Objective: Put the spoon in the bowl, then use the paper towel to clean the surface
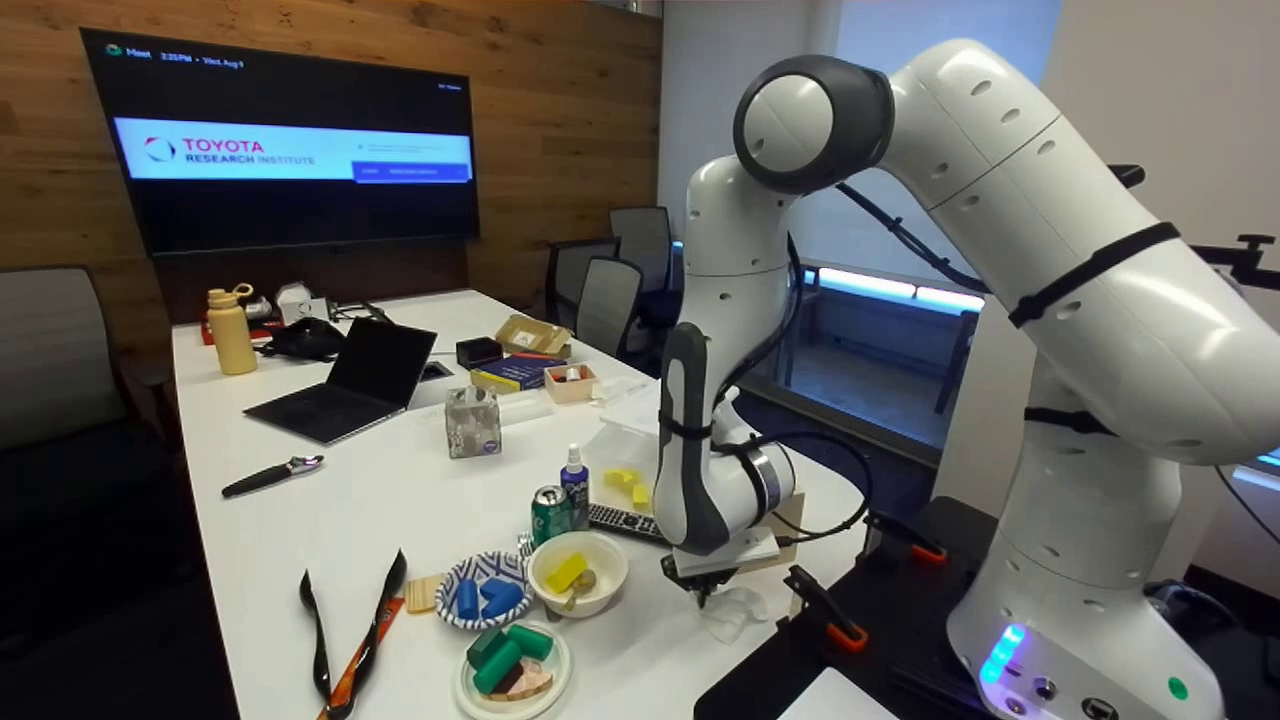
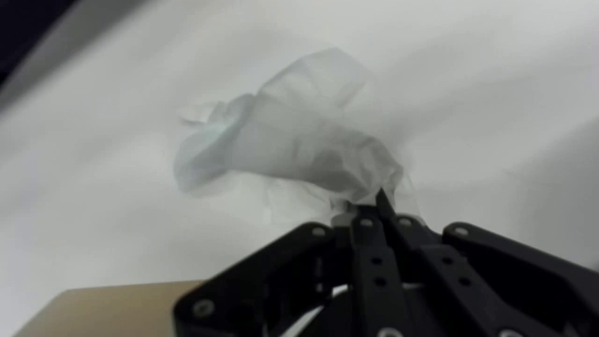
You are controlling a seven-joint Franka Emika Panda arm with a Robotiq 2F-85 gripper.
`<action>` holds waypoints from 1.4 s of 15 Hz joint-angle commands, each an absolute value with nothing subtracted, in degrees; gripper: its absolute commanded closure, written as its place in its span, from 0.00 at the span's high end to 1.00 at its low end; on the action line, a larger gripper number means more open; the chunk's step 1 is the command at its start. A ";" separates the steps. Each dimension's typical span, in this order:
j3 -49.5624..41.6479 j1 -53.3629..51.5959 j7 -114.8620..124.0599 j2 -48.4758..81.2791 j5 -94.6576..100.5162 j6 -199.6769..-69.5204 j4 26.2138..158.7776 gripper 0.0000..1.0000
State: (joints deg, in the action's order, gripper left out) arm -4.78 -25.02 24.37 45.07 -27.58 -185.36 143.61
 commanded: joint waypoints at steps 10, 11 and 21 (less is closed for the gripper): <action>6.95 -16.44 18.76 42.91 -16.94 -174.39 140.24 0.00; 9.85 -14.04 17.04 43.61 -15.97 -174.18 138.94 0.00; 23.43 -7.32 3.78 55.23 -9.18 -169.03 126.21 0.00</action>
State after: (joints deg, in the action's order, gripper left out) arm 22.85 -7.06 6.39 51.98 -10.73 -170.40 130.34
